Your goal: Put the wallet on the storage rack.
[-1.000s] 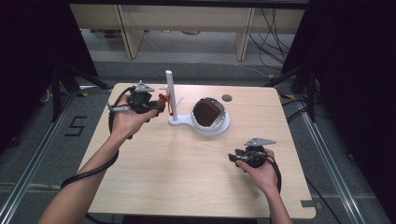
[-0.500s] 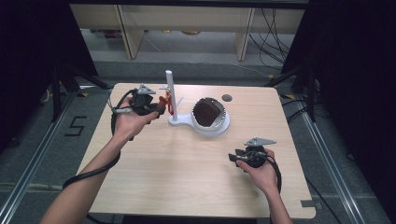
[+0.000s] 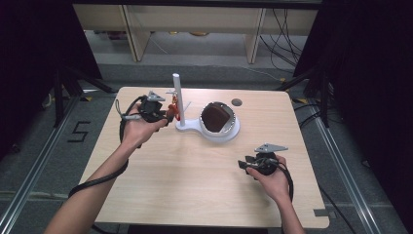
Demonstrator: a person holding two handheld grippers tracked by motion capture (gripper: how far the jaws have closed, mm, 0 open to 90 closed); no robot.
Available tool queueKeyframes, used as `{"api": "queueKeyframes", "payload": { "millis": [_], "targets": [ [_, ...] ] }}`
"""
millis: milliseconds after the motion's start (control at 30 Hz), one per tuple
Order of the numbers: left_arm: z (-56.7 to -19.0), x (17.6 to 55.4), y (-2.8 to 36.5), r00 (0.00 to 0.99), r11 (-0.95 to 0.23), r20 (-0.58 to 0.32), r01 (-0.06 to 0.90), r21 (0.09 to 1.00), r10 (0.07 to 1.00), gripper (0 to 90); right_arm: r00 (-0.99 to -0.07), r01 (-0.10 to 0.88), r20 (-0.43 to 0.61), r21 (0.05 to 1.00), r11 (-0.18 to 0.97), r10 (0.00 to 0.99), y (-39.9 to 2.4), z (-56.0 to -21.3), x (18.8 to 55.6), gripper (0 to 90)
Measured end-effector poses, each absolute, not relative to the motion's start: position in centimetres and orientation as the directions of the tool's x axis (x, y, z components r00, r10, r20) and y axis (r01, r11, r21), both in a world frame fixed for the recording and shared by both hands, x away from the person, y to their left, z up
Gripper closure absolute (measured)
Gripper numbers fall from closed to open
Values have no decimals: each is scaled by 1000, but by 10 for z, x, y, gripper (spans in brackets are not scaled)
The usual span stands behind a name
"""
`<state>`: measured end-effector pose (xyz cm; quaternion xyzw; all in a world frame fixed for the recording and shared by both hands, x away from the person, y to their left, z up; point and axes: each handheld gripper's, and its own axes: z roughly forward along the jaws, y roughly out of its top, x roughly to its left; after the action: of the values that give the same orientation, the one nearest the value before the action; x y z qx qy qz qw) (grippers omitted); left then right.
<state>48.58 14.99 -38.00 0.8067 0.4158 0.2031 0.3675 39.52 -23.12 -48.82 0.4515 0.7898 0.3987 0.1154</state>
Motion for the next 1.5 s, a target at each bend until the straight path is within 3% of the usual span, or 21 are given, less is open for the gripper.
{"api": "queueKeyframes", "payload": {
  "millis": [667, 1267, 1400, 1500],
  "targets": [
    [-391, 466, 178, 552, -381, 75, 466, 798, 831, 386, -576, 606, 170, 745, 278, 799, -234, -489, 397, 579],
    [-414, 428, 215, 493, -313, 53, 463, 829, 869, 364, -563, 607, 148, 742, 286, 813, -236, -488, 396, 569],
    [-421, 421, 219, 488, -307, 49, 465, 831, 871, 363, -543, 631, 193, 736, 246, 817, -233, -489, 394, 567],
    [-430, 415, 221, 483, -280, 26, 461, 842, 875, 364, -563, 608, 146, 740, 288, 814, -237, -488, 395, 566]
  ]
}}
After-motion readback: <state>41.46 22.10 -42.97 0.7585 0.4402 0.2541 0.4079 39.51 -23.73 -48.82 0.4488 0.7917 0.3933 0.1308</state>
